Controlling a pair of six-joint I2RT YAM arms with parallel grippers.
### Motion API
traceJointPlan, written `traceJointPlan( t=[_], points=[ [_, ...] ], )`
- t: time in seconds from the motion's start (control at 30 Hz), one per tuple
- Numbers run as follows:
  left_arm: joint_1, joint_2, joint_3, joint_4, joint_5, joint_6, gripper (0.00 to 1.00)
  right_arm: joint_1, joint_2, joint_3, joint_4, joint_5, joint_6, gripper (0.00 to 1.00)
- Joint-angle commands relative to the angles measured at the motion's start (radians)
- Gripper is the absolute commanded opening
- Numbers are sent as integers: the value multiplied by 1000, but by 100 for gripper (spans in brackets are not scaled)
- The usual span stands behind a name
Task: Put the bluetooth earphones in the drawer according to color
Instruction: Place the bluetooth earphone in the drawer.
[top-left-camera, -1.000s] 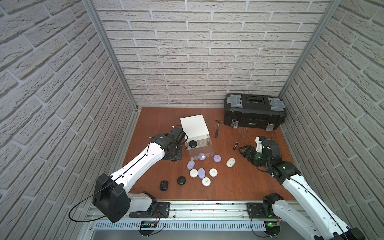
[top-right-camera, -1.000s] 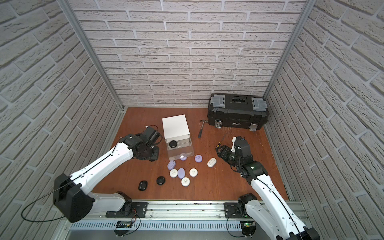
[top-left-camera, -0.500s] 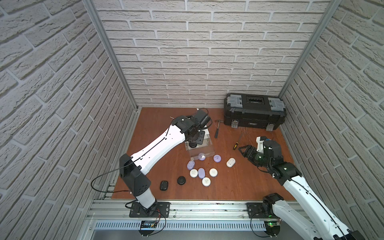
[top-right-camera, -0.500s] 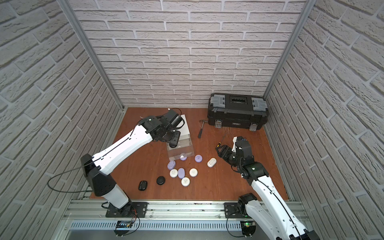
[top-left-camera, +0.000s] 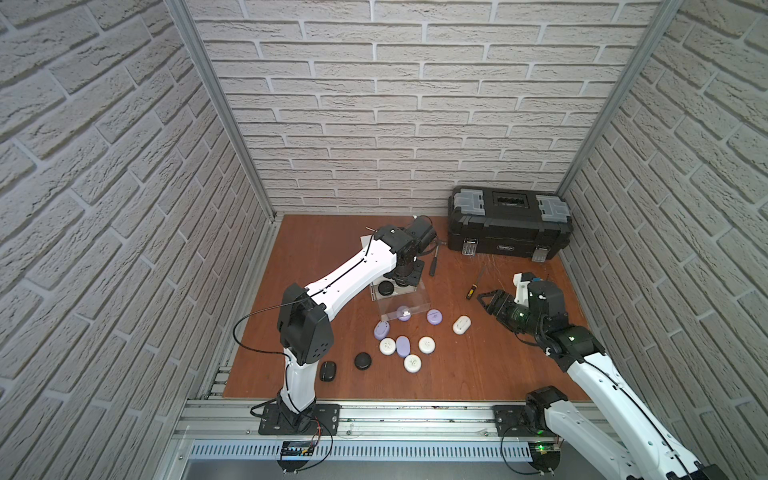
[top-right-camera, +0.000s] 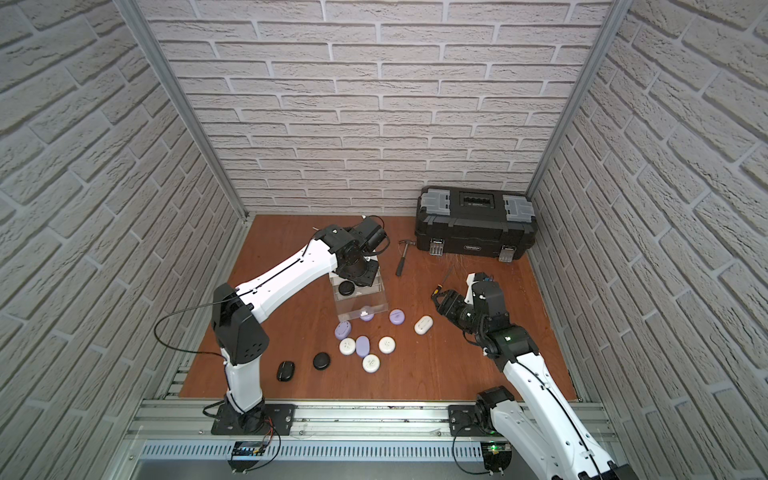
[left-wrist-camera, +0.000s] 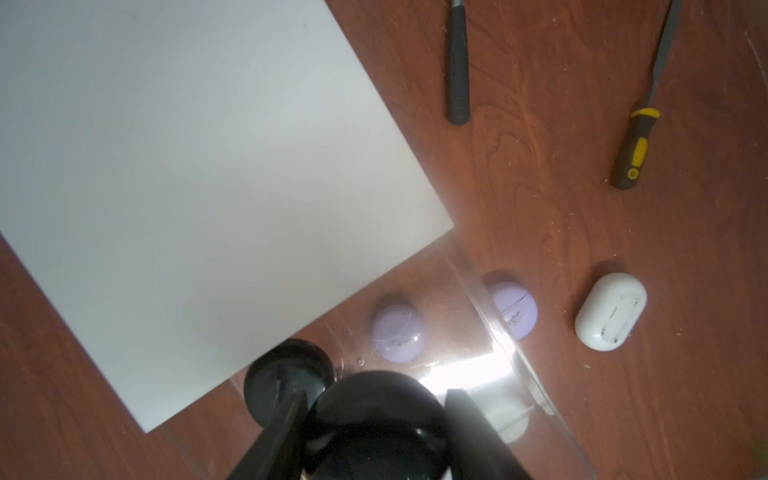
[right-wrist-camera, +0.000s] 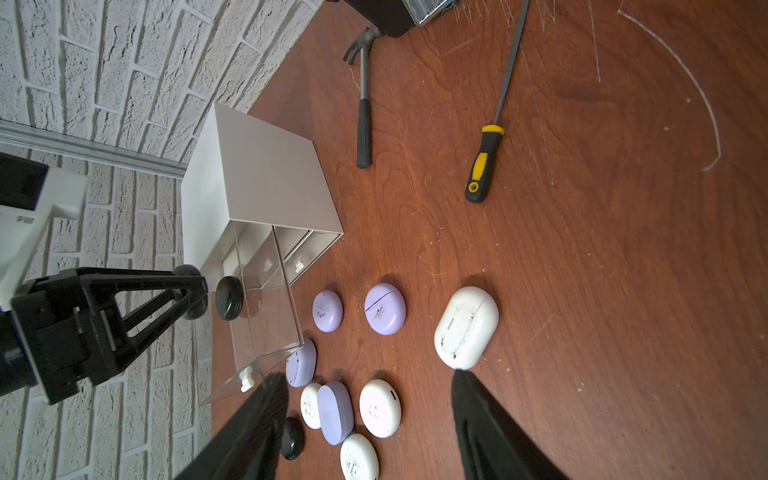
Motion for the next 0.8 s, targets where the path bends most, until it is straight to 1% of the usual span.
traceJointPlan(
  t=[0.0, 0.77],
  points=[
    [9, 25, 23, 21, 26, 14, 43, -12, -13, -18, 24, -4, -10, 67],
    [19, 104, 20, 32, 48, 30, 43, -19, -5, -20, 27, -9, -12, 67]
  ],
)
